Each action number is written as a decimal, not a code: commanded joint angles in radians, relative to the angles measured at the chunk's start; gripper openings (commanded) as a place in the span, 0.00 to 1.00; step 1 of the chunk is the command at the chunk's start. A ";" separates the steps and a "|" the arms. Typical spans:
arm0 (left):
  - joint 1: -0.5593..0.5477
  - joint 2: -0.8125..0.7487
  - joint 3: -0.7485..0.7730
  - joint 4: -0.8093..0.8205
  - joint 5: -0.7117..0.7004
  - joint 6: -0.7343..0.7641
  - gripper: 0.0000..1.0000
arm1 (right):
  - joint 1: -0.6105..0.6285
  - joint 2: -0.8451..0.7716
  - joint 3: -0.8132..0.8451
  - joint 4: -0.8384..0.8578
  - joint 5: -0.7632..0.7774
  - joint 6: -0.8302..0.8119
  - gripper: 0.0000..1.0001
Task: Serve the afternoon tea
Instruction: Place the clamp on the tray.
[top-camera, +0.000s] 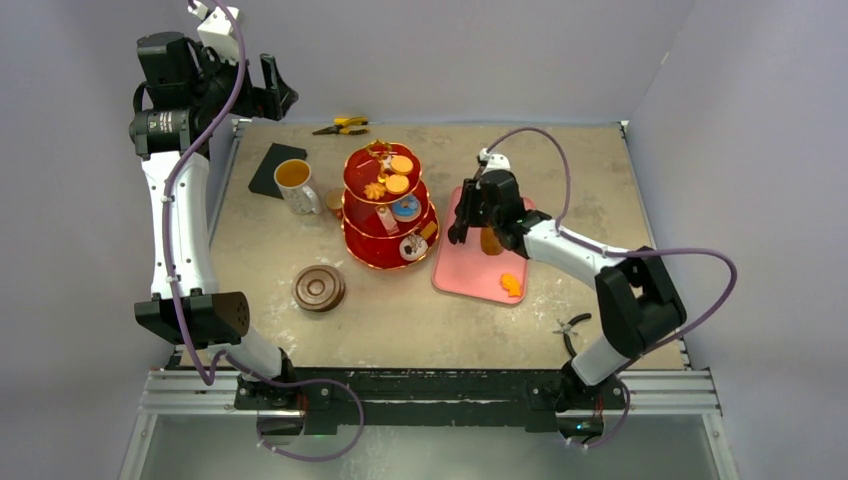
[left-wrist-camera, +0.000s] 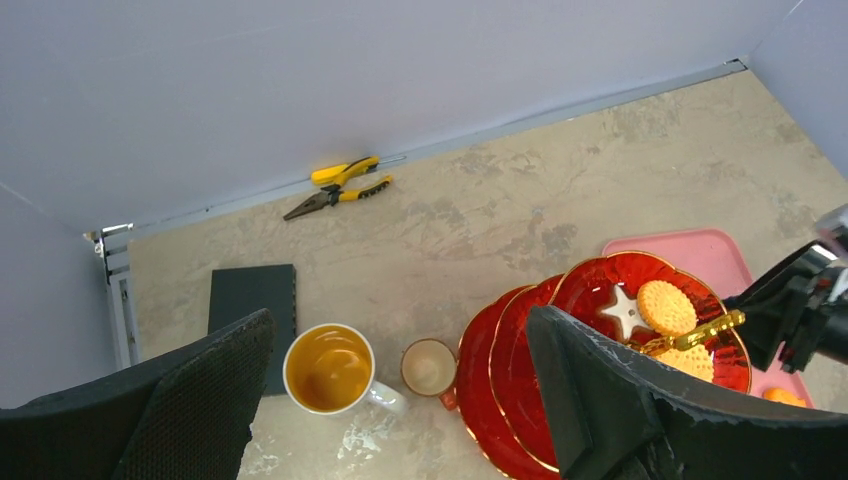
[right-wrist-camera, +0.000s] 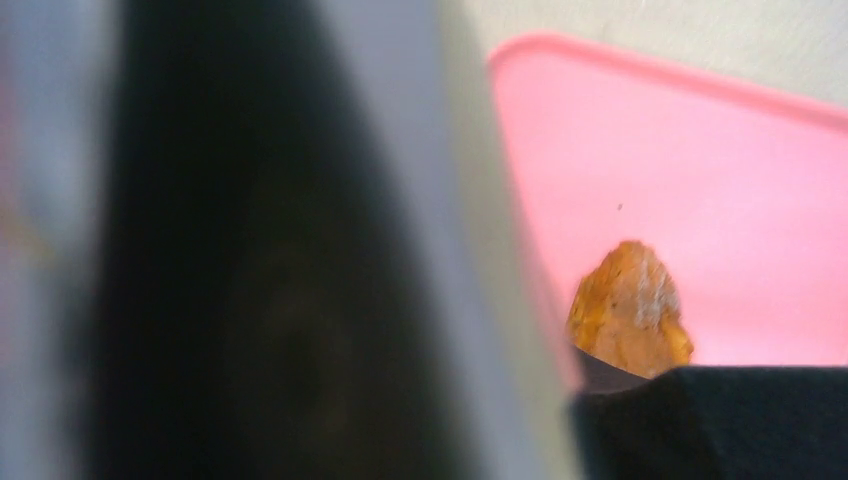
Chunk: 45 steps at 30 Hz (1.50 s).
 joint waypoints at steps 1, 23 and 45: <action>0.012 -0.025 0.018 0.012 0.016 0.013 0.96 | 0.000 0.049 0.081 -0.196 -0.088 -0.053 0.42; 0.011 -0.041 -0.011 0.011 0.003 0.030 0.96 | -0.048 0.454 0.405 -0.308 -0.005 -0.106 0.46; 0.012 -0.046 -0.013 0.008 0.013 0.038 0.96 | -0.231 0.167 0.222 -0.205 -0.069 0.028 0.66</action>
